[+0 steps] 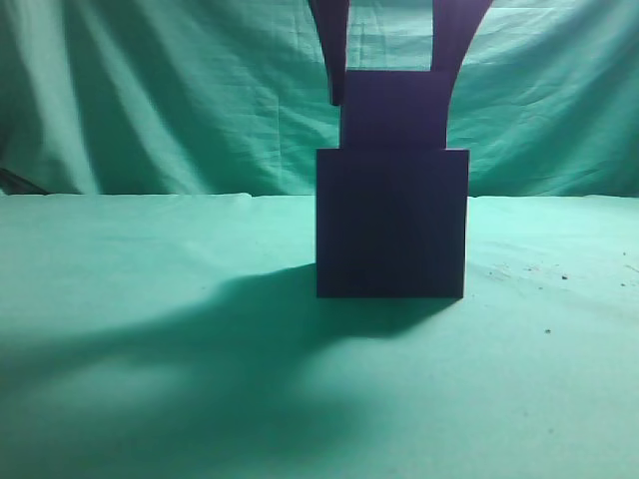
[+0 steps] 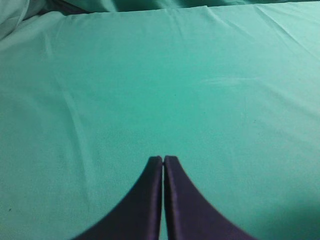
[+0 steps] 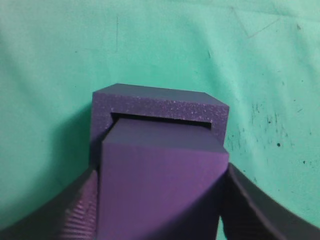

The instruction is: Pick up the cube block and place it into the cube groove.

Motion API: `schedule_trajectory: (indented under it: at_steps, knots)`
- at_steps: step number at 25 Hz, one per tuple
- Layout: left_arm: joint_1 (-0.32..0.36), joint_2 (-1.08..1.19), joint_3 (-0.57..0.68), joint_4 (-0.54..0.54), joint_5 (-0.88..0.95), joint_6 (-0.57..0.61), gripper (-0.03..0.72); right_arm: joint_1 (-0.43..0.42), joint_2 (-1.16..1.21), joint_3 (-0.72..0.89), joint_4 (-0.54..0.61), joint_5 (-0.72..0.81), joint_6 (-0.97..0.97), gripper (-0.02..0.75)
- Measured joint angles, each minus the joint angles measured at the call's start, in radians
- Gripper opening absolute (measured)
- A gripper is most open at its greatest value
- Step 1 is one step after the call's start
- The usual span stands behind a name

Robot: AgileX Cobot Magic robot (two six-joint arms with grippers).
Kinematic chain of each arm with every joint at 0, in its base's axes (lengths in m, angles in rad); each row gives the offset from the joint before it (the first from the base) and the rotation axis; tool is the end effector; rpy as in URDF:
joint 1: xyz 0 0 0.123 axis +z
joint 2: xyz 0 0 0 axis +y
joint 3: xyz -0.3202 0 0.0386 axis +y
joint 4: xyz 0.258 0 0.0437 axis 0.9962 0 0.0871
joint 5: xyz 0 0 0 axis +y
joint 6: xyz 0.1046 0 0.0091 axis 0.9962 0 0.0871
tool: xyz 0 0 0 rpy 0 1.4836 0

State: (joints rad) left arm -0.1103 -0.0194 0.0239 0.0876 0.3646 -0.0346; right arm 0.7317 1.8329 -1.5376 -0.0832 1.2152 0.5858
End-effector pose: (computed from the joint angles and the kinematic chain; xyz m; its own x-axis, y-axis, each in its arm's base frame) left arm 0.0383 -0.0009 0.1688 -0.2712 0.0775 -0.9594 0.0931 0.9942 0.0540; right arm 0.2996 0.2580 0.2855 -0.9722 -0.1649 -0.1664 -0.1694 0.9855 0.0129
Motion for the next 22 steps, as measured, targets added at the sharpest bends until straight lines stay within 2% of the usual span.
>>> schedule_trajectory:
  at_steps: [2, 7, 12, 16, 18, 19, 22]
  knots:
    - [0.000, 0.000, 0.000, 0.000, 0.000, 0.000, 0.000, 0.000, 0.000, 0.000, 0.000, 0.000, -0.010, 0.435]
    - [0.000, 0.000, 0.000, 0.000, 0.000, 0.000, 0.000, 0.000, 0.000, -0.012, -0.002, 0.009, -0.027, 0.619]
    - [0.000, 0.000, 0.000, 0.000, 0.000, 0.000, 0.000, 0.000, 0.001, -0.104, -0.006, 0.019, -0.070, 0.605]
    - [0.000, 0.000, 0.000, 0.000, 0.000, 0.000, 0.000, 0.000, -0.011, -0.152, -0.010, 0.021, -0.101, 0.352]
    - [0.000, 0.000, 0.000, 0.000, 0.000, 0.000, 0.000, 0.000, -0.036, -0.154, -0.010, 0.023, -0.134, 0.157]
    - [0.000, 0.000, 0.000, 0.000, 0.000, 0.000, 0.000, 0.000, -0.057, -0.152, -0.010, 0.025, -0.149, 0.101]
    - [0.000, 0.000, 0.000, 0.000, 0.000, 0.000, 0.000, 0.000, -0.145, -0.116, -0.010, 0.025, -0.166, 0.000]
